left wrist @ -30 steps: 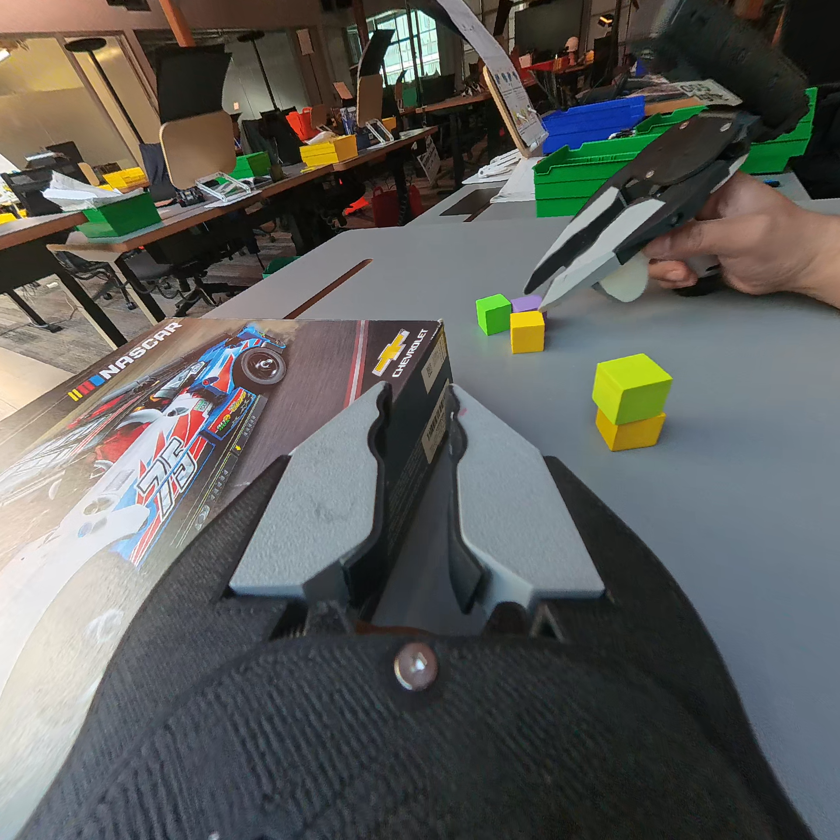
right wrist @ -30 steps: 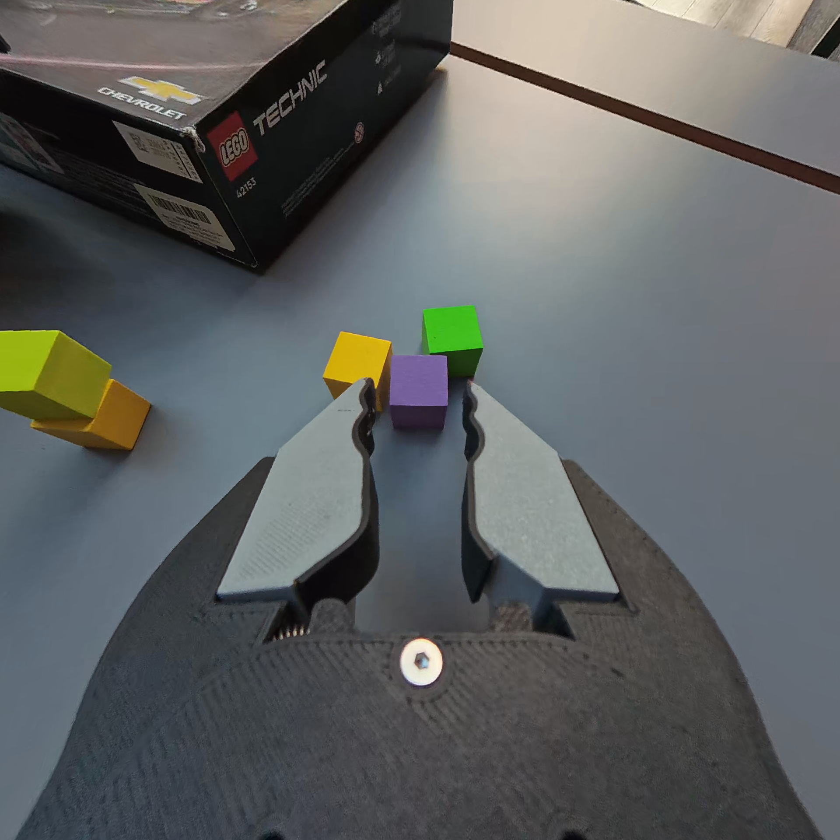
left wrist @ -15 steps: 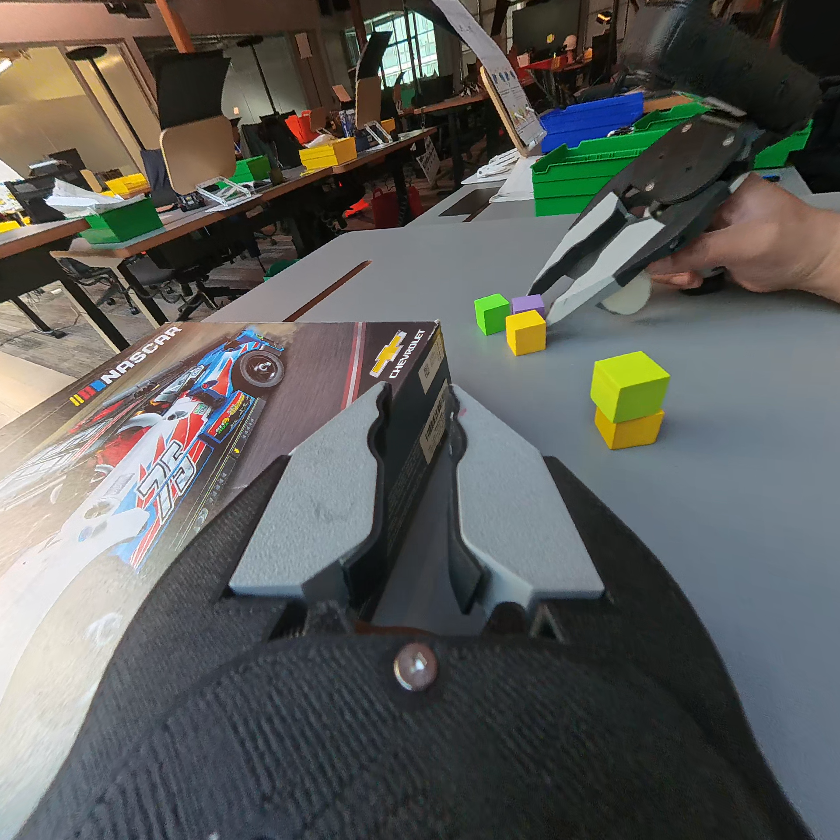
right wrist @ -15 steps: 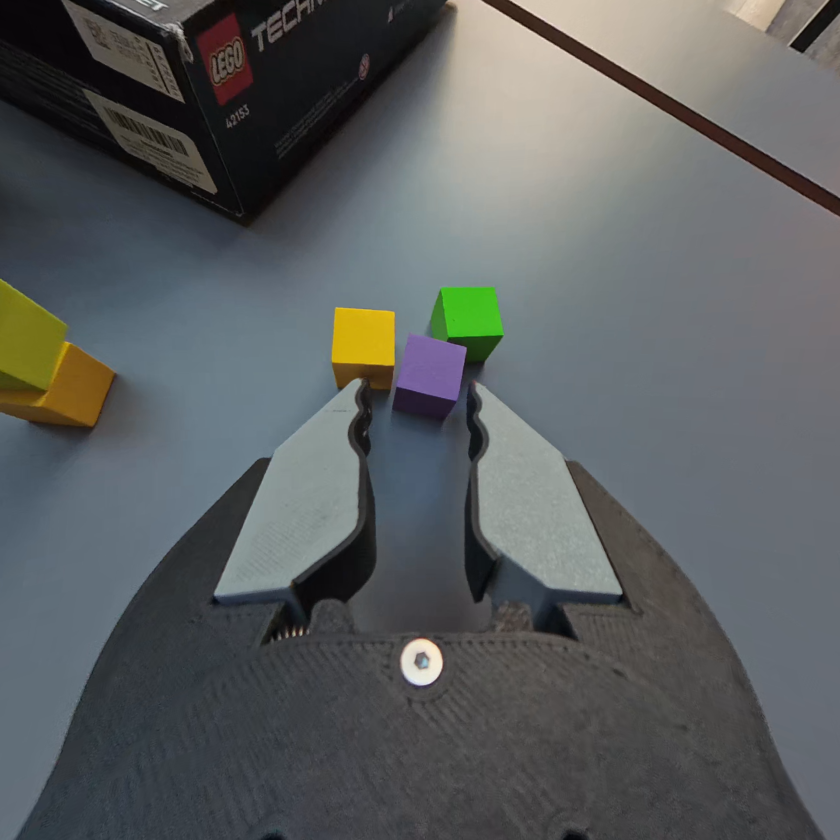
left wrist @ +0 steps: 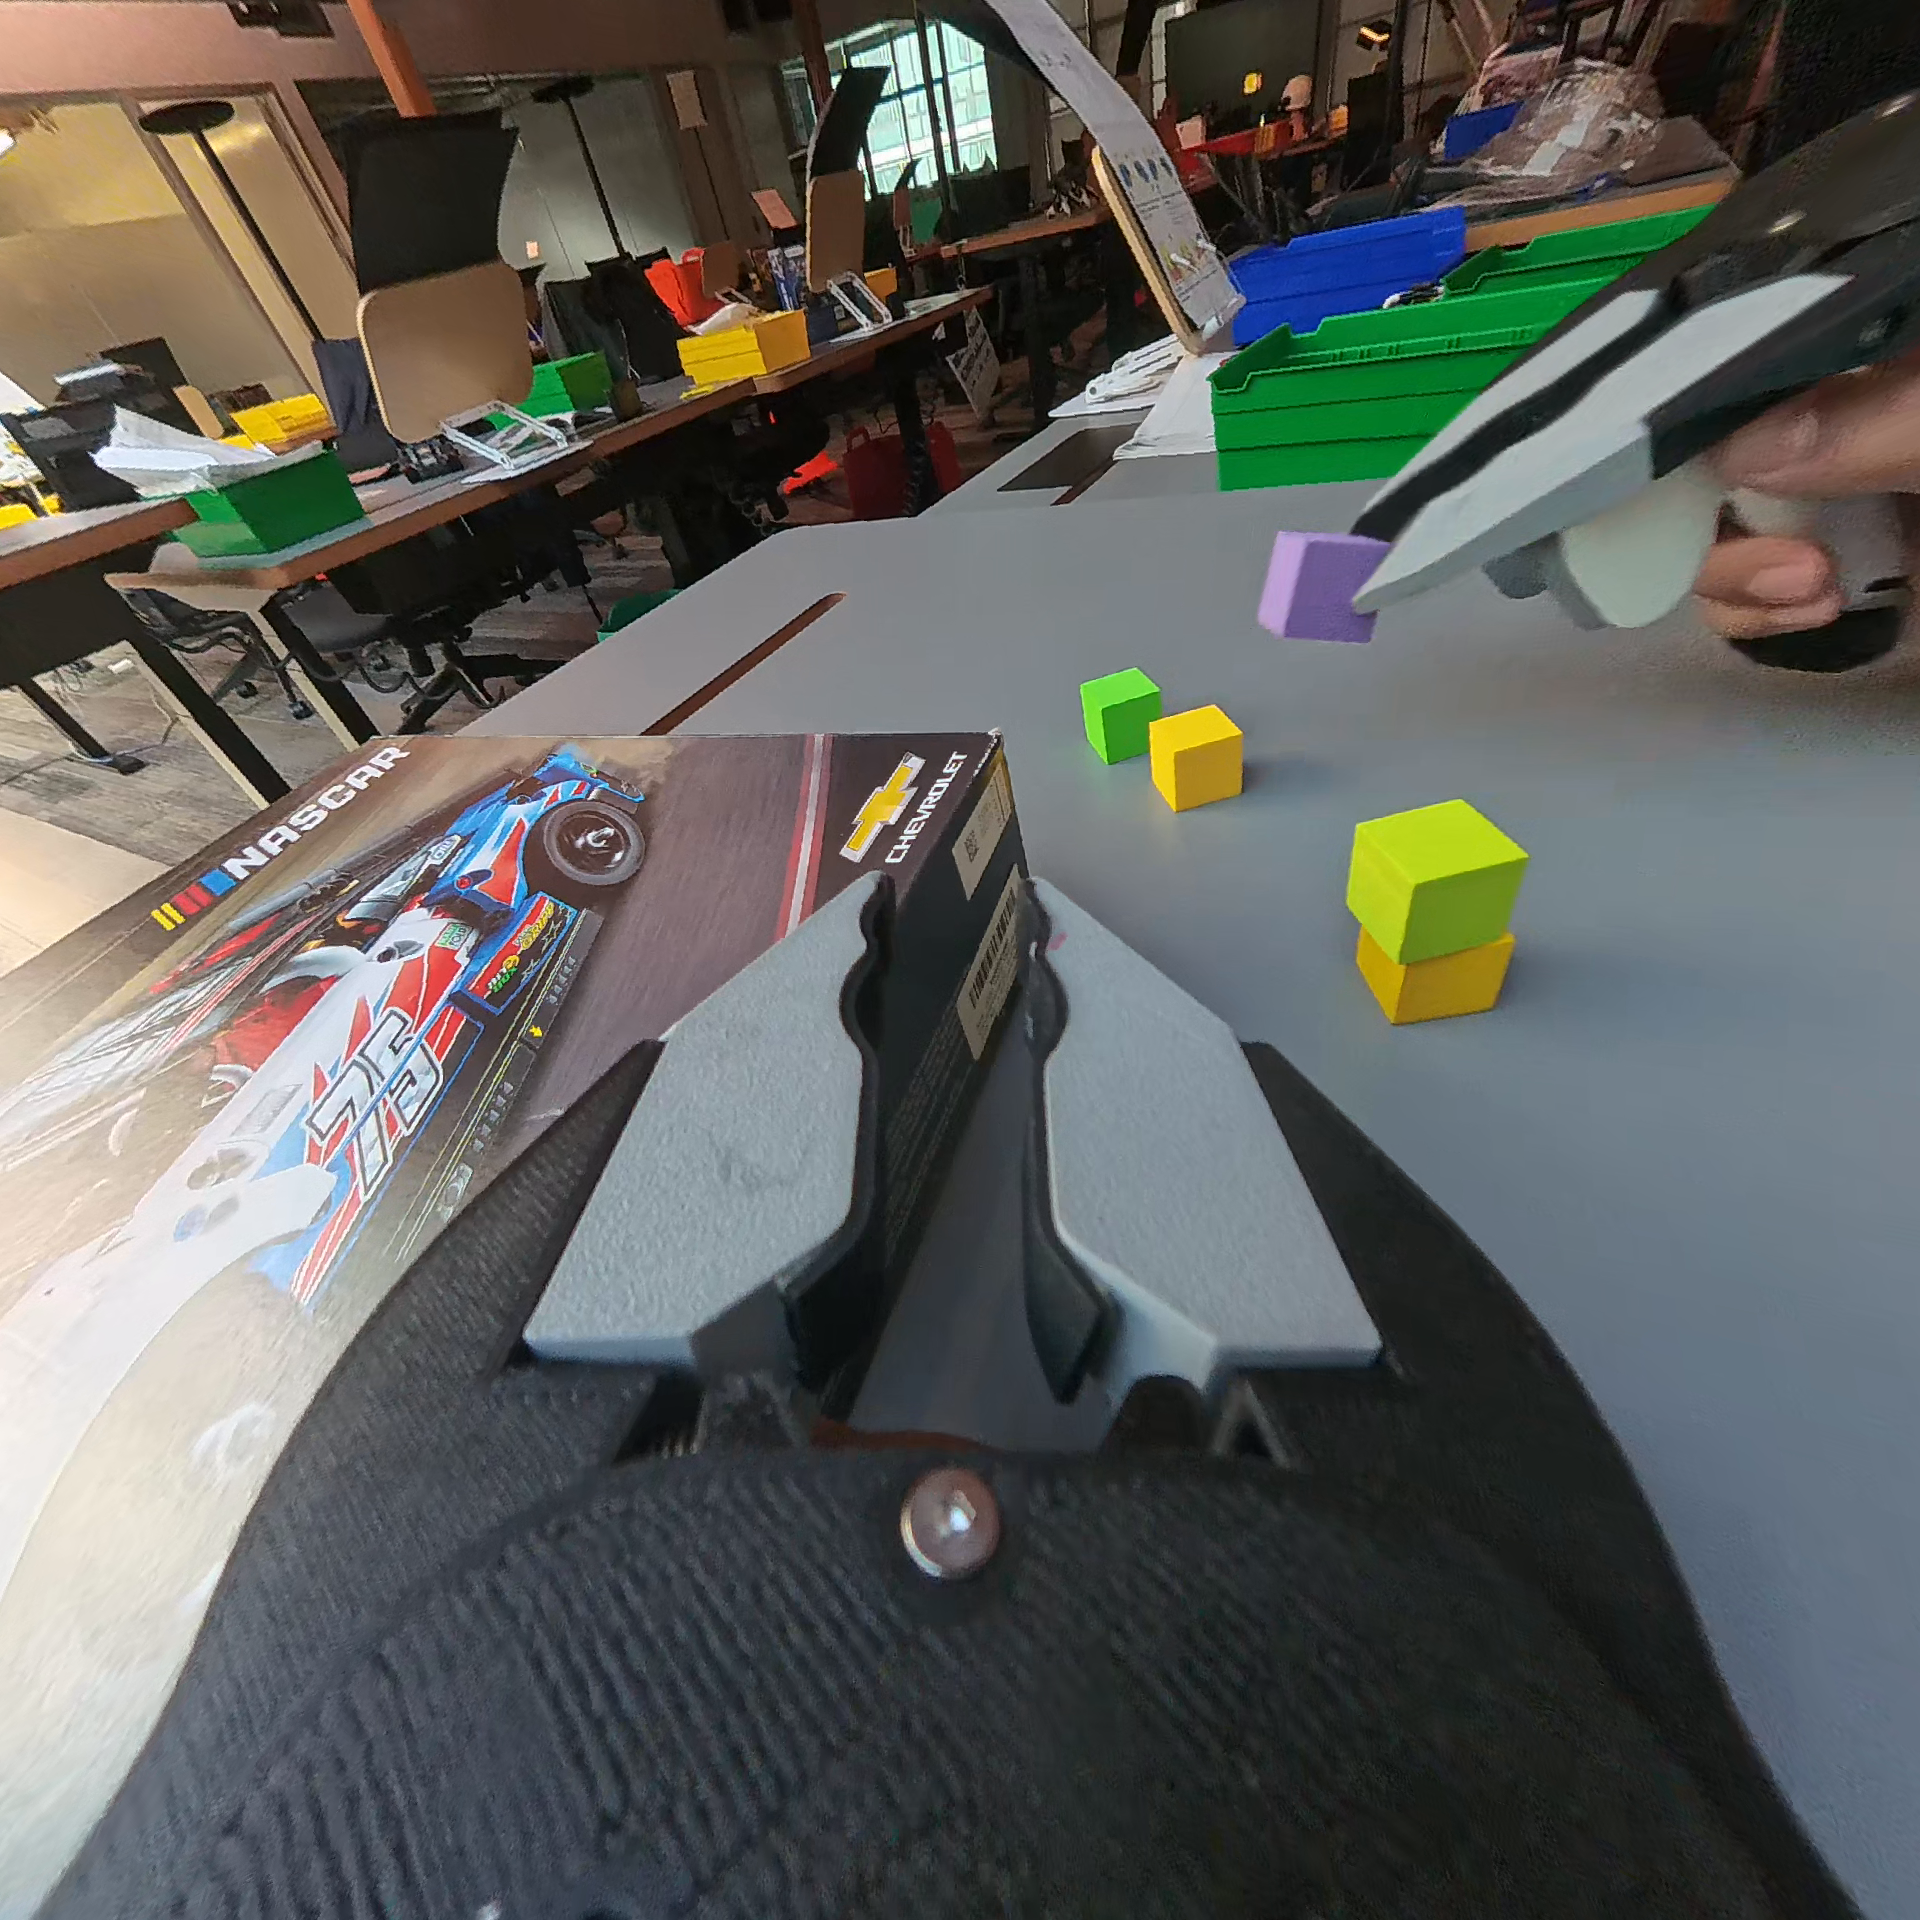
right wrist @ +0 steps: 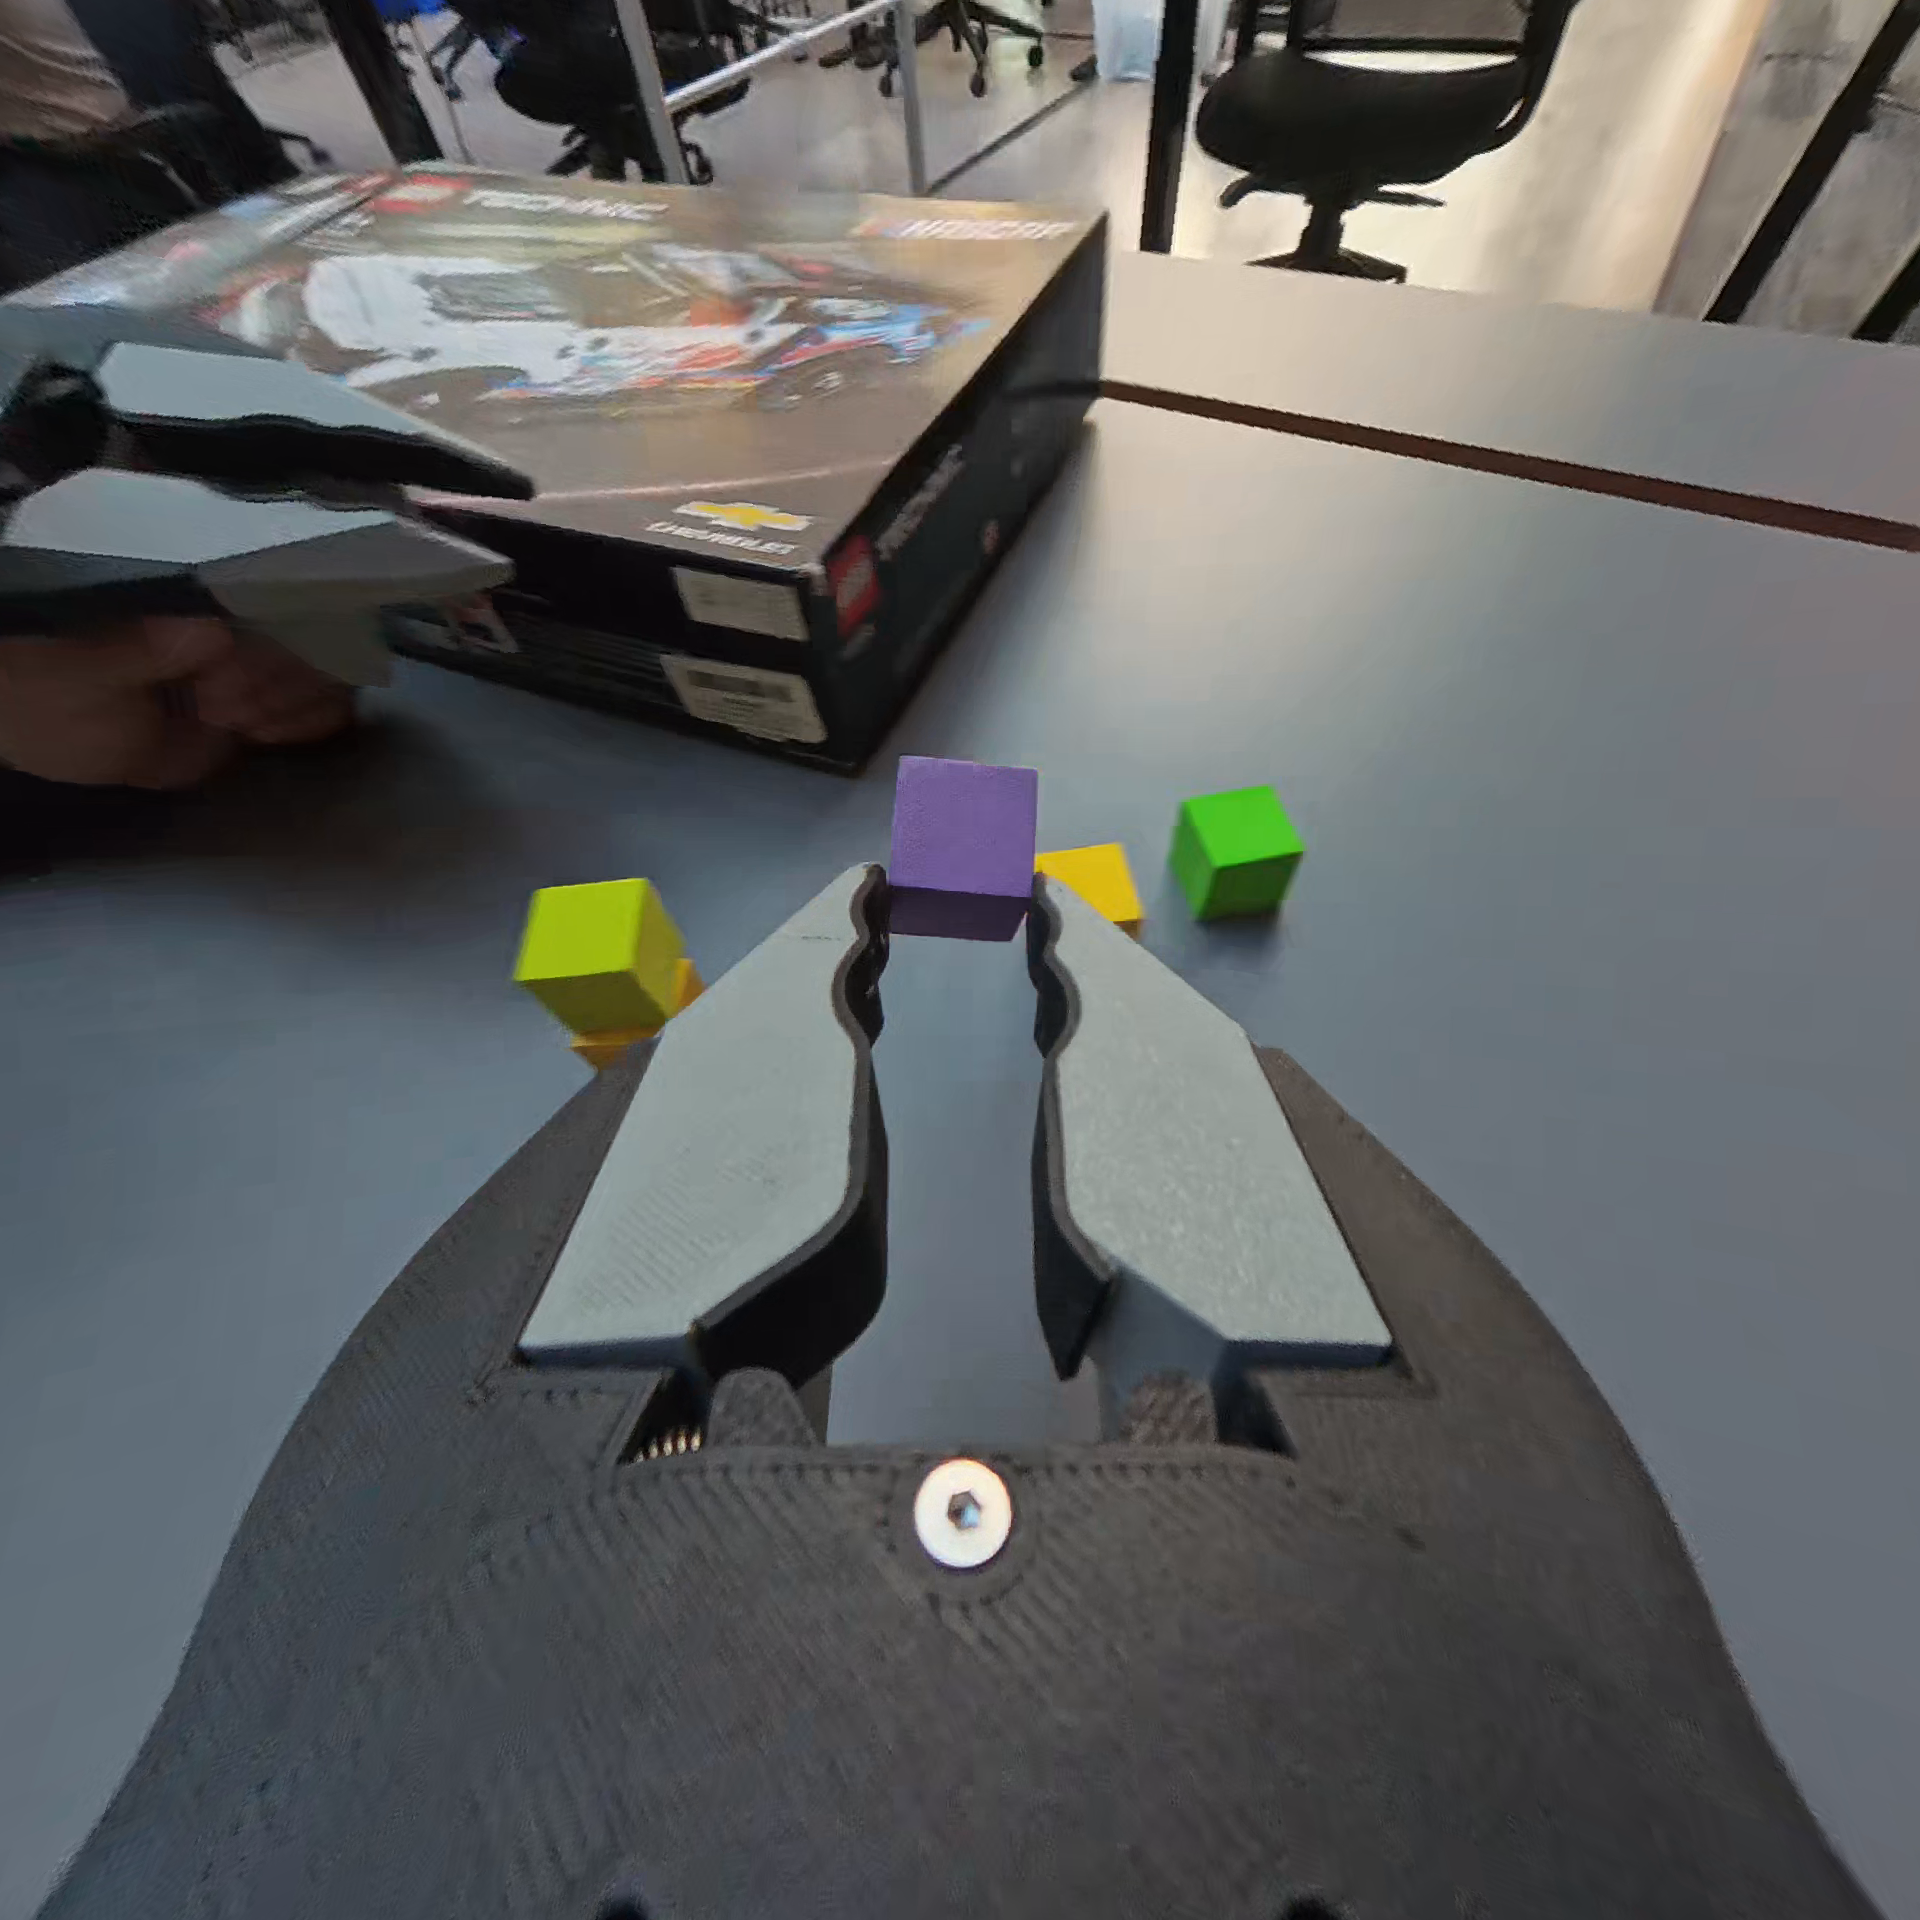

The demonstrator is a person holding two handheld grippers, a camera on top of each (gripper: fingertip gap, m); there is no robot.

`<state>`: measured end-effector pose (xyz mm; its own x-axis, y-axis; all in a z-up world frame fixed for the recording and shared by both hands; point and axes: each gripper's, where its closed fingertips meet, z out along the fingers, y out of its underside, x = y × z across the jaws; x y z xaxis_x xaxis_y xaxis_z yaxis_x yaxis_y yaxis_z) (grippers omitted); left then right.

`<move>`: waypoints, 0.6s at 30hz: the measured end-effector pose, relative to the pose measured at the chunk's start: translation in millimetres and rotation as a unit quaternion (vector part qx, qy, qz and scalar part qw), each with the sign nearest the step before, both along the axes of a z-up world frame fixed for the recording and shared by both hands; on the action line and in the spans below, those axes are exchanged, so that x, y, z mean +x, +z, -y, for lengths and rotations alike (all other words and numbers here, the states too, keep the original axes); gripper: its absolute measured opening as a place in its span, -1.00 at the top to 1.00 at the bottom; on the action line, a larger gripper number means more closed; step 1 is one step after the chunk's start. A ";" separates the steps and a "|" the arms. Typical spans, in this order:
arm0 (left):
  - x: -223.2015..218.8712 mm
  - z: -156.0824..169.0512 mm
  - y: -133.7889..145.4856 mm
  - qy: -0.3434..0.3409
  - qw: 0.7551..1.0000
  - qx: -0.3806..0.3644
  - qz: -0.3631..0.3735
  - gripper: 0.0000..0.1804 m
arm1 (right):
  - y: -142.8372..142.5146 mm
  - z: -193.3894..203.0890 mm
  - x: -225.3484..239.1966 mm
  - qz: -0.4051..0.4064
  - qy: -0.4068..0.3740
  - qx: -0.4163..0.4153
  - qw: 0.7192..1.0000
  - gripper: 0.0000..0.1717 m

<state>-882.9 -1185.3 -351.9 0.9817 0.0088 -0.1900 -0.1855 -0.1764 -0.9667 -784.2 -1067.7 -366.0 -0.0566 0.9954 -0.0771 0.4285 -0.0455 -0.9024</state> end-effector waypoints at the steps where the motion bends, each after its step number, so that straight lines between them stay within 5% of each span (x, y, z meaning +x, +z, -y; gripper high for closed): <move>1: 0.3 -0.3 -0.5 -0.001 1.000 -0.002 -0.001 0.76 | 0.0 18.2 2.7 0.015 0.016 0.003 1.000 0.72; 7: 0.4 0.4 0.7 0.001 1.000 0.003 -0.005 0.76 | 4.2 84.3 6.9 0.092 0.073 0.066 0.991 0.72; 18: 1.4 0.3 0.6 0.001 1.000 0.002 -0.010 0.76 | -14.8 90.1 7.5 0.138 0.077 0.040 0.987 0.61</move>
<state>-881.5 -1185.6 -351.3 0.9778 0.0123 -0.2091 -0.2039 -0.1729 -0.9636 -776.7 -1157.8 -380.8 -0.1961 0.9801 -0.0322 0.6544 0.1064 -0.7486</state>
